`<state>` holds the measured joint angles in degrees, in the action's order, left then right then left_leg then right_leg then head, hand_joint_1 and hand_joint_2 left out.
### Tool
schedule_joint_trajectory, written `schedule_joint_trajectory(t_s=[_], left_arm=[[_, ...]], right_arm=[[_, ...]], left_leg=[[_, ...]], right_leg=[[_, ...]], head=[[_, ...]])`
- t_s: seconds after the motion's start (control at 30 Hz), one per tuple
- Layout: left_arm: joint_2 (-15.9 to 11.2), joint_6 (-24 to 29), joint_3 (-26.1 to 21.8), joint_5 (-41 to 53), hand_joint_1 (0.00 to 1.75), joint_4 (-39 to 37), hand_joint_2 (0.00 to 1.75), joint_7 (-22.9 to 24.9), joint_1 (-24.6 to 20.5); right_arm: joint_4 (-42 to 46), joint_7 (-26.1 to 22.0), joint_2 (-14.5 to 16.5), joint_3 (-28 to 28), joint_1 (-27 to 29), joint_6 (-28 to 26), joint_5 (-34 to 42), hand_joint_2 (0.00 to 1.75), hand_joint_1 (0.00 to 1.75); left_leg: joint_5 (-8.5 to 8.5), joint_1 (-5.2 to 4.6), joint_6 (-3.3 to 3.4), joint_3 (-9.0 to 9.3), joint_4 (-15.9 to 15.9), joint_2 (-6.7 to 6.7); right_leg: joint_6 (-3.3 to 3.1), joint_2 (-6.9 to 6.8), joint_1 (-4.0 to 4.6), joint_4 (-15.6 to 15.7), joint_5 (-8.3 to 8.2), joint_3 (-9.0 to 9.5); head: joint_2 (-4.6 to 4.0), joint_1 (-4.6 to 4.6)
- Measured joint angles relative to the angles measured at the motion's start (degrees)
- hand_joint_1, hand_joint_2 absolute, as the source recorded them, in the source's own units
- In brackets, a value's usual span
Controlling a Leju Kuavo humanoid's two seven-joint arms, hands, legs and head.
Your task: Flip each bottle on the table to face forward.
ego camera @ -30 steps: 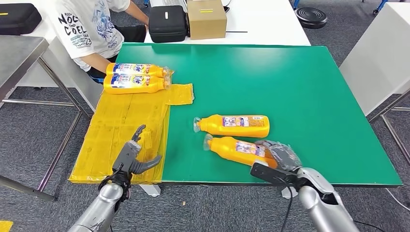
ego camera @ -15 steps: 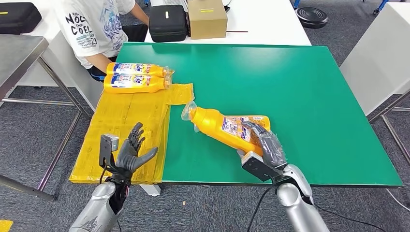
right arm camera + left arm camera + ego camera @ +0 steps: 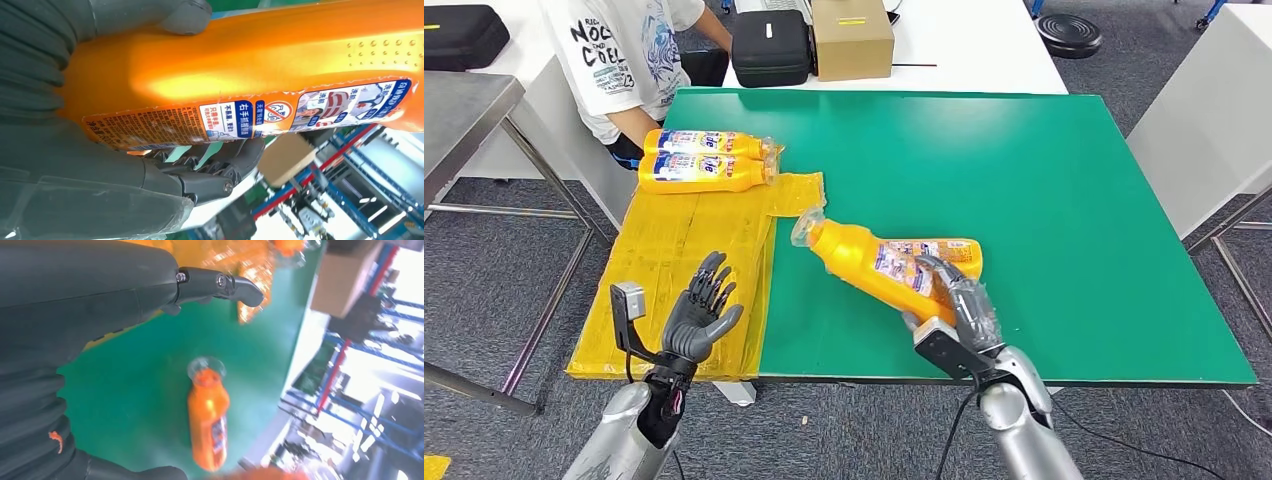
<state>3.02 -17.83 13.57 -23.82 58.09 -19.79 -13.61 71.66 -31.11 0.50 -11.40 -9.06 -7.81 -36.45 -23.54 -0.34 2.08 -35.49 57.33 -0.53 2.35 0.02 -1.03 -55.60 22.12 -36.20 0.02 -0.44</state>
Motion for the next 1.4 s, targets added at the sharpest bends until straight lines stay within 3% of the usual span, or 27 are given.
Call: schedule_joint_trajectory(t_s=[0.27,0.5,1.13,1.4], left_arm=[[1.28,1.04,4.57,1.06,0.0,2.56,1.75,-1.26,-0.35],[2.15,1.3,6.64,1.19,0.0,2.55,1.75,-1.78,-1.67],[2.75,0.08,8.34,1.38,0.0,2.06,1.75,-1.67,-2.58],[2.75,-1.29,8.66,0.45,0.0,2.12,1.75,-0.15,-2.59]], right_arm=[[-8.34,-4.47,5.5,-2.74,-1.03,-0.34,3.19,1.75,1.75],[-14.41,-6.14,8.16,-5.39,-3.1,-0.34,5.56,1.75,1.75],[-22.8,-6.55,10.28,-9.4,-8.0,-3.37,7.81,1.75,1.75],[-25.13,-5.85,11.11,-10.4,-9.48,-7.57,5.49,1.75,1.75]], left_leg=[[0.0,0.0,-0.01,0.0,0.0,0.0],[0.01,0.0,-0.01,0.0,0.0,0.01],[0.01,0.0,-0.01,-0.01,0.0,0.01],[0.01,0.0,-0.01,-0.02,0.0,0.02]], right_leg=[[-0.01,0.0,0.0,0.0,0.01,-0.02],[-0.01,0.0,0.0,0.0,0.0,-0.02],[-0.01,0.01,0.0,0.0,0.01,-0.04],[-0.01,0.01,0.0,0.0,0.01,-0.04]], head=[[0.0,0.0],[0.0,0.0],[0.0,-0.01],[0.0,0.0]])
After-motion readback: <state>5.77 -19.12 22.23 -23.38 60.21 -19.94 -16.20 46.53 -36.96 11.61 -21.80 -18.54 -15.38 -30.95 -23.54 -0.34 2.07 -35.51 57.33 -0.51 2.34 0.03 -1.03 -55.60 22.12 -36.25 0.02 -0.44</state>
